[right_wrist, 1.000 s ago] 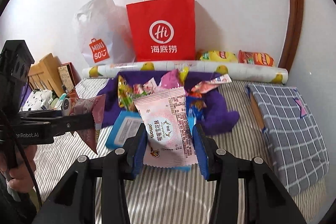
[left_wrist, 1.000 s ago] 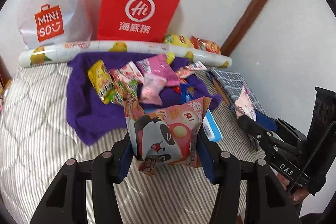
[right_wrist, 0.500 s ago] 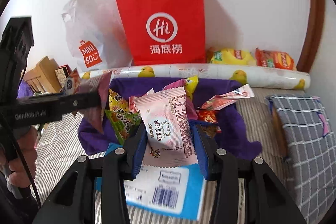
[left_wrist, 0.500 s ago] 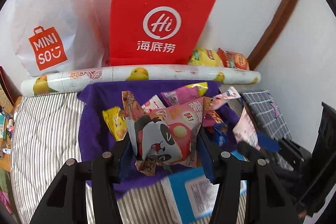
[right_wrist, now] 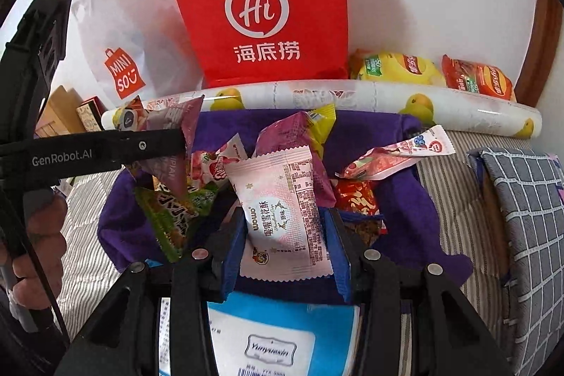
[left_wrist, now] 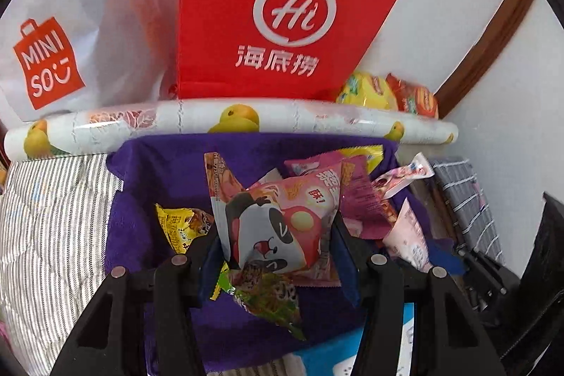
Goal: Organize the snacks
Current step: 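Carry the pink cake and panda bag over the purple towel with both tools, then open the right tool to drop the pink cake while the left tool drops the panda bag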
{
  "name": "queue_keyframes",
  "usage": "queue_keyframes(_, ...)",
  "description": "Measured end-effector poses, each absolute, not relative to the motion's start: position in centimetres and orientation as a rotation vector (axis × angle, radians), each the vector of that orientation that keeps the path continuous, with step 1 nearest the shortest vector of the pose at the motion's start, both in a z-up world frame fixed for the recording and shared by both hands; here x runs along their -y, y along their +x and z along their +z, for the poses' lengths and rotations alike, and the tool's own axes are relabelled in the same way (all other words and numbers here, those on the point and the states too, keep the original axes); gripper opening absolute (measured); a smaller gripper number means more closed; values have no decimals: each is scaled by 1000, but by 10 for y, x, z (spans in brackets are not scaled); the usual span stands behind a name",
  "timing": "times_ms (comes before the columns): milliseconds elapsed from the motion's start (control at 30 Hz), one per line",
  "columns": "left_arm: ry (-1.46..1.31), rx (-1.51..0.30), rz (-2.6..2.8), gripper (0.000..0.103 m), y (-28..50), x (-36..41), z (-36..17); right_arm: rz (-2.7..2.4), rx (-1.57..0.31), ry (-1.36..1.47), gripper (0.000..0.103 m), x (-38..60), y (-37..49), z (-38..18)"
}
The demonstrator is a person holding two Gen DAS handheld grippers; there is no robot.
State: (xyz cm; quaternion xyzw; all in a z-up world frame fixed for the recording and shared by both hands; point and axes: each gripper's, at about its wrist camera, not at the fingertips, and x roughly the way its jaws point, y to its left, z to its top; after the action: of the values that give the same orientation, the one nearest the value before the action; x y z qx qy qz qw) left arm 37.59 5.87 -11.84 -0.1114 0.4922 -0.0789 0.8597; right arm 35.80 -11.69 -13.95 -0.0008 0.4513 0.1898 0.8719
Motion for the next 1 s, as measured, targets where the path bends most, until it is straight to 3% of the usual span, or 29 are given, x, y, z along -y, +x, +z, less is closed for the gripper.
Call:
queue_keyframes(667, -238, -1054, -158, 55, 385, -60, -134, 376, -986, 11, 47, 115, 371, -158)
queue_keyframes(833, -203, -1024, -146, 75, 382, -56, -126, 377, -967, 31, 59, 121, 366, -151)
queue_keyframes(1000, -210, -1006, -154, 77, 372, -55, -113, 358, -975, 53, 61, 126, 362, -147)
